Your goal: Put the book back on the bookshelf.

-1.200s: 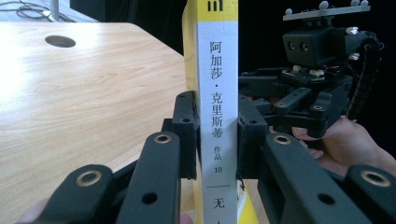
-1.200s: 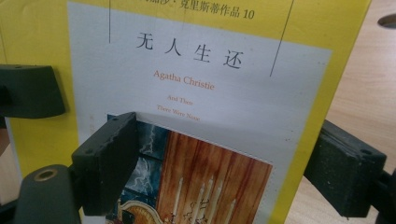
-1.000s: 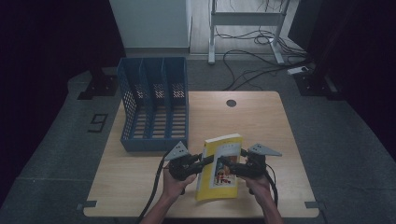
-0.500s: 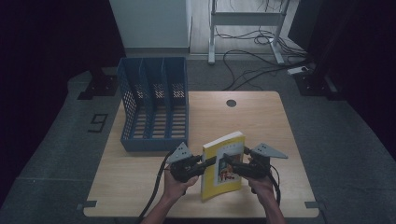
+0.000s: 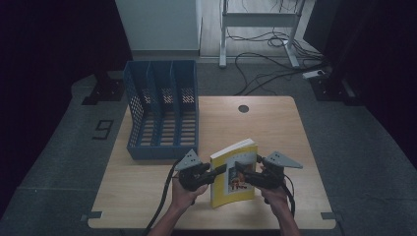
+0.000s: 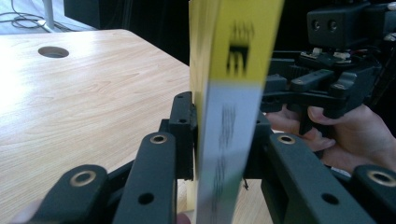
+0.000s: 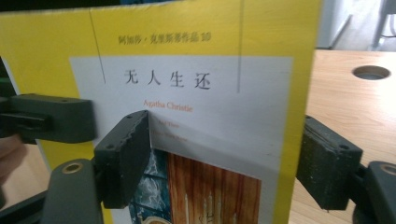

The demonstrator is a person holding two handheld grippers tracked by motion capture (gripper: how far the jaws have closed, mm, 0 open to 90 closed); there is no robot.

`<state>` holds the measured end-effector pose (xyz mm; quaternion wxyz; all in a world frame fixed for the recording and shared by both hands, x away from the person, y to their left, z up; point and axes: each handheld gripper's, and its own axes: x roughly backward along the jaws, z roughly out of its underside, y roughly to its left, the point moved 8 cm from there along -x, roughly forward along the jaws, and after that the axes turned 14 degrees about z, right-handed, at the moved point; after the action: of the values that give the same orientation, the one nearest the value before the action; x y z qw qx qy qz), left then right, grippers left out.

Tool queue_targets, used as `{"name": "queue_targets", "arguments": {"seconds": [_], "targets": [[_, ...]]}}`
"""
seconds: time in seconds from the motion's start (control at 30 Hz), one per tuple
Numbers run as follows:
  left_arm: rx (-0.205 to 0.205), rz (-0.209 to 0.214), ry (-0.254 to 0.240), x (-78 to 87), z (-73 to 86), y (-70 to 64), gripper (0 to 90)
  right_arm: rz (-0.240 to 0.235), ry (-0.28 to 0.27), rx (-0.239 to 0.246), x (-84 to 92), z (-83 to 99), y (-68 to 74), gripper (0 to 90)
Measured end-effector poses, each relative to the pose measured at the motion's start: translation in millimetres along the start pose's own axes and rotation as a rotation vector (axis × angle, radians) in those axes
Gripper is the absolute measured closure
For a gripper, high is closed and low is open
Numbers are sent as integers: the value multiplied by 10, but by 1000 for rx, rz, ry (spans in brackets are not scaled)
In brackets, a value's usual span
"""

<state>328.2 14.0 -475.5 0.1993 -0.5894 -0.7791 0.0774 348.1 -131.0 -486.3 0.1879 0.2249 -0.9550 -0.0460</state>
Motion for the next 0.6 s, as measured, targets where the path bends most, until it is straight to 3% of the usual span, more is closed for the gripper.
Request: {"name": "queue_targets", "arguments": {"seconds": [0.2,0.43,0.6], "targets": [[18,9,-1,-10,-34,1,696,-17,-5,9,1,-1,51,235],[3,2,35,-52,-62,-32,683,-19,-7,9,5,1,55,223],[23,21,18,-63,-55,-28,662,-22,-7,14,5,3,57,224]]}}
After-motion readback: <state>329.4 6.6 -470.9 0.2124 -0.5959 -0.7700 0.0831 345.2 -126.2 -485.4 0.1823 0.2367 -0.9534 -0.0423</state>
